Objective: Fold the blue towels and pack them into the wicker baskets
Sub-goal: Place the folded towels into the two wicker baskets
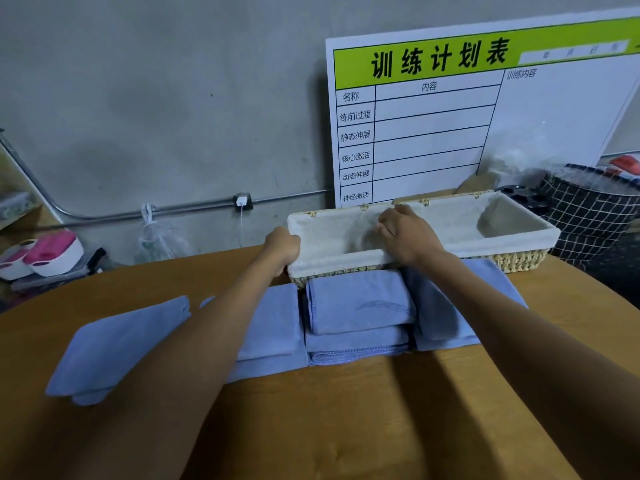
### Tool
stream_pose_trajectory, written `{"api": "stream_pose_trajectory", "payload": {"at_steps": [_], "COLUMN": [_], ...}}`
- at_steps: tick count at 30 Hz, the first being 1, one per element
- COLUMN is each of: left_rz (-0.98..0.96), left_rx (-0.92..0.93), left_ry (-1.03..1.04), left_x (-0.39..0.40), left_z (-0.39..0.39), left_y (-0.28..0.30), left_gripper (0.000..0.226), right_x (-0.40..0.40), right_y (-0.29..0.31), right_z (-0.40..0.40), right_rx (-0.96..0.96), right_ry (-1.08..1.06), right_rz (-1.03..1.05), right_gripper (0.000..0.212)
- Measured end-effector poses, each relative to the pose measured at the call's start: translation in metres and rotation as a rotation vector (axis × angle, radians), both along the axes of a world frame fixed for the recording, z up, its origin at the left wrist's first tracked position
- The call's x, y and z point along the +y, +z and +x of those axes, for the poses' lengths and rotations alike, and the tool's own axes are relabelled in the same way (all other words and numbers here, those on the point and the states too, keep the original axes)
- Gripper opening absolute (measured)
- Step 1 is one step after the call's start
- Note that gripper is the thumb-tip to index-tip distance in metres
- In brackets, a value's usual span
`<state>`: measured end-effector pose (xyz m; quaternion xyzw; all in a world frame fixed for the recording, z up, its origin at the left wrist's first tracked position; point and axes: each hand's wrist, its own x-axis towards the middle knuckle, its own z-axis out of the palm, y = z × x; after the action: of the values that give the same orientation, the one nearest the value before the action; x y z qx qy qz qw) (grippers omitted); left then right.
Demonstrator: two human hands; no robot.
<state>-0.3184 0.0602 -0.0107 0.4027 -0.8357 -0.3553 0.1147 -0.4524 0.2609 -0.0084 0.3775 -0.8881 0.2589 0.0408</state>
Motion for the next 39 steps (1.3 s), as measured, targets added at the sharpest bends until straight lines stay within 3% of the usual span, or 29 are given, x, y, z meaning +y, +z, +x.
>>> {"api": "stream_pose_trajectory", "payload": {"at_steps": [5,9,11,17,23,30,33,36,39], "left_rz": [0.009,0.026,0.022,-0.03,-0.037,0.022,0.04,0.109,0.134], "left_rx": [0.114,0.223,0.245,0.351,0.422,0.401,0.383,0.346,0.355], "left_ry": [0.078,0.059,0.059,0.013,-0.006,-0.009,-0.017,-0.057,-0.072], "left_x": [-0.02,-0.028,-0.026,0.004,0.066,0.145,0.163,0.178,0.184], "left_z": [0.013,0.032,0.05,0.127,0.236,0.354,0.392,0.416,0.419], "left_y": [0.021,0.062,0.082,0.137,0.161,0.123,0.085,0.047,0.019], "left_gripper": [0.04,0.032,0.015,0.028,0.016,0.023,0.038,0.017,0.035], "right_x": [-0.002,-0.003,0.001,0.035,0.093,0.135,0.148,0.161,0.165], "right_y": [0.029,0.072,0.09,0.138,0.169,0.124,0.085,0.049,0.02], "right_z": [0.014,0.041,0.056,0.116,0.187,0.279,0.303,0.319,0.322], "right_rx": [-0.162,-0.23,-0.243,-0.323,-0.565,-0.66,-0.716,-0.76,-0.789], "right_ry": [0.017,0.043,0.061,0.132,0.27,0.241,0.231,0.227,0.206], "right_rz": [-0.23,-0.348,-0.368,-0.516,-0.797,-0.811,-0.778,-0.756,-0.735], "right_gripper": [0.04,0.042,0.043,0.04,0.036,0.037,0.037,0.036,0.036]}}
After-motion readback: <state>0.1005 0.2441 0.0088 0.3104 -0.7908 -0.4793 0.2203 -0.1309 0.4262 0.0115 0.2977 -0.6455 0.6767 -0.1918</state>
